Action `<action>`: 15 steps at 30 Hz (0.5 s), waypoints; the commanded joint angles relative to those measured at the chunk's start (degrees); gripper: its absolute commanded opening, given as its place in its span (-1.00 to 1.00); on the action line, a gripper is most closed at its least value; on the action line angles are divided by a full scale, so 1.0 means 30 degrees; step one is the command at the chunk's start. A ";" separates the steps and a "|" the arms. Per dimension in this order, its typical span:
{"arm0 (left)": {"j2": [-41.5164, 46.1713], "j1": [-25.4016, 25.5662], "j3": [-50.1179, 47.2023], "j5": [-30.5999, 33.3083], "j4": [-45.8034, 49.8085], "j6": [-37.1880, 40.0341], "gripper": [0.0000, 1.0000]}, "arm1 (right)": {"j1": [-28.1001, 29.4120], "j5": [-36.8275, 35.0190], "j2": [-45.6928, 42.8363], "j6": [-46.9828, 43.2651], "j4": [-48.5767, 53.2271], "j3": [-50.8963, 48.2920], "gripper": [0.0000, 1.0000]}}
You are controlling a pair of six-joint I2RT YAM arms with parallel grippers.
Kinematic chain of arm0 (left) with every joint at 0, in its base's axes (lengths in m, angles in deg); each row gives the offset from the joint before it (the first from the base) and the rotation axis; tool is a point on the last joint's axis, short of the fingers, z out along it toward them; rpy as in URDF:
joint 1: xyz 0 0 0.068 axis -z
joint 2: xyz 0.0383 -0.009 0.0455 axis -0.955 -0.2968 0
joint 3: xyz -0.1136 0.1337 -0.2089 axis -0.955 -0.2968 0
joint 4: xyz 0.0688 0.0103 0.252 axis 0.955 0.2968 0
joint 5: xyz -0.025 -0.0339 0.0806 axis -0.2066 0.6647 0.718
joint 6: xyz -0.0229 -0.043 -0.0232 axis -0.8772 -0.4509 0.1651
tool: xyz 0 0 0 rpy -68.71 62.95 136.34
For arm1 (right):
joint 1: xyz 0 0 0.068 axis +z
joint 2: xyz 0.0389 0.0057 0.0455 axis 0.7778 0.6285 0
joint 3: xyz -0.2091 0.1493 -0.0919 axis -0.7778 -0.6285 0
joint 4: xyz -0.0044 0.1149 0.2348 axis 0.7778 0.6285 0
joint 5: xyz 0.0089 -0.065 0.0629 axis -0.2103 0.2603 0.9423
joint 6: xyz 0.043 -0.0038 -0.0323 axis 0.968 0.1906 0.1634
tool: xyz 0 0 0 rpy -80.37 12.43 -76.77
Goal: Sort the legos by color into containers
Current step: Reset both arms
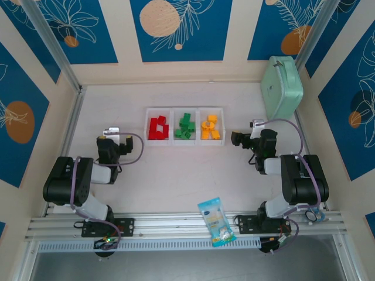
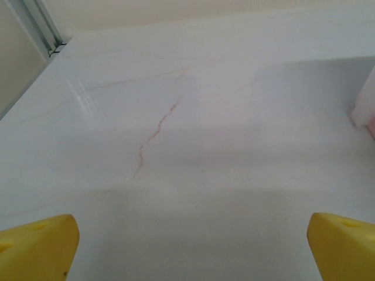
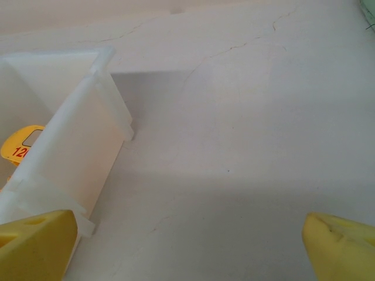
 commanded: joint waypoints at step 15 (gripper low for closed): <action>0.0036 -0.0064 0.0328 -0.0359 -0.0778 -0.0420 0.98 | -0.0033 -0.0023 -0.0085 -0.0257 -0.0019 0.0436 0.98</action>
